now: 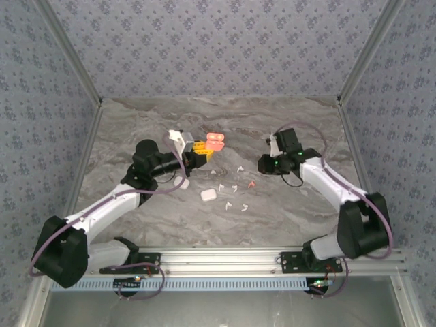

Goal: Insert the wireless bluetooth earbuds into the charging case

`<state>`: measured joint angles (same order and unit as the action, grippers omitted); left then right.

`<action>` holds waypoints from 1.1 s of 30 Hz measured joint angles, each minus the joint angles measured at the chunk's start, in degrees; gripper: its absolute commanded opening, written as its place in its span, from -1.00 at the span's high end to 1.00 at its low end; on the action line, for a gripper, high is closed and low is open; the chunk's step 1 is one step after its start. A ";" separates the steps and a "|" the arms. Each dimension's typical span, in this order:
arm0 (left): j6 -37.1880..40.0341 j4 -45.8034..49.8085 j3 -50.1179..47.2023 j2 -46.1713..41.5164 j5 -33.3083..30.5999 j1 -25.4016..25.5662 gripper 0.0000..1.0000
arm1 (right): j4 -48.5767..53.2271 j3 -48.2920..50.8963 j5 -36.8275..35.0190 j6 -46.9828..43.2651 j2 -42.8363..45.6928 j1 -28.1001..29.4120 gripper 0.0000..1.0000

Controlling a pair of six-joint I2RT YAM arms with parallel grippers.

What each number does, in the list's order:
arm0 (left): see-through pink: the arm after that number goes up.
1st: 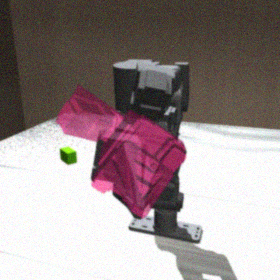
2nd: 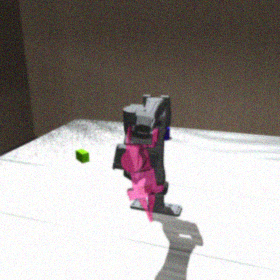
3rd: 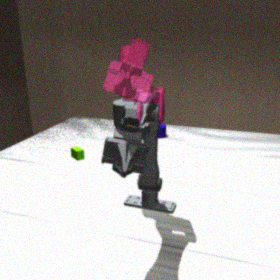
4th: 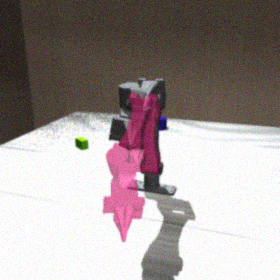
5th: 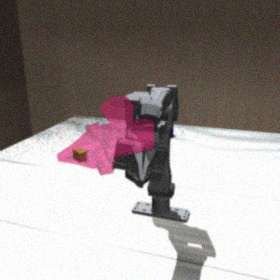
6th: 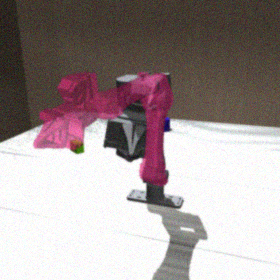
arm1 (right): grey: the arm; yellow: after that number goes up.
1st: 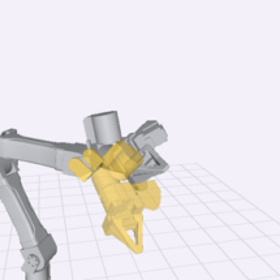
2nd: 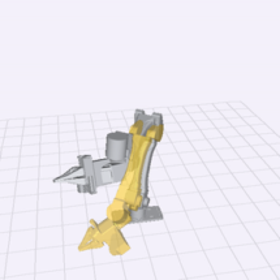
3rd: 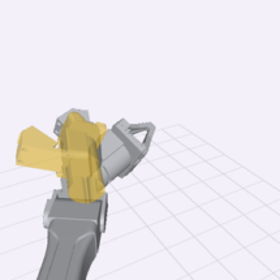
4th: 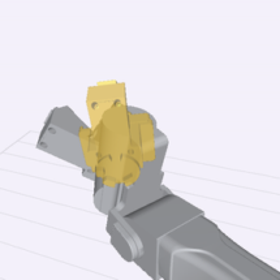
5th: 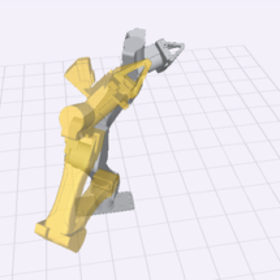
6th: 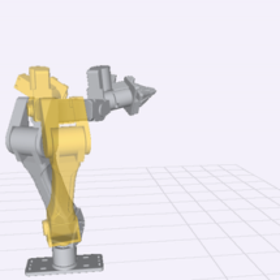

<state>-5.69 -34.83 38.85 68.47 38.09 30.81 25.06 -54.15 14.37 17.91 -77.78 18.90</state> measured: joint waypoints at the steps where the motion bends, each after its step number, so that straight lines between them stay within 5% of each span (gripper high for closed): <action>1: -0.15 -0.13 0.00 0.33 0.02 0.26 1.00 | -1.05 0.00 0.70 -0.39 2.12 0.00 0.55; 14: -1.79 -2.99 3.76 6.01 0.22 3.10 1.00 | -14.01 -4.07 10.62 -5.35 16.04 3.45 0.54; 33: -1.90 -4.28 4.52 7.52 1.09 4.09 1.00 | -18.45 -7.72 10.99 -9.64 11.65 9.92 0.53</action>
<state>-7.60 -39.11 43.38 75.99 39.18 34.89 6.61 -61.87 25.36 8.27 -66.13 28.82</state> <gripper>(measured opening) 0.155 0.233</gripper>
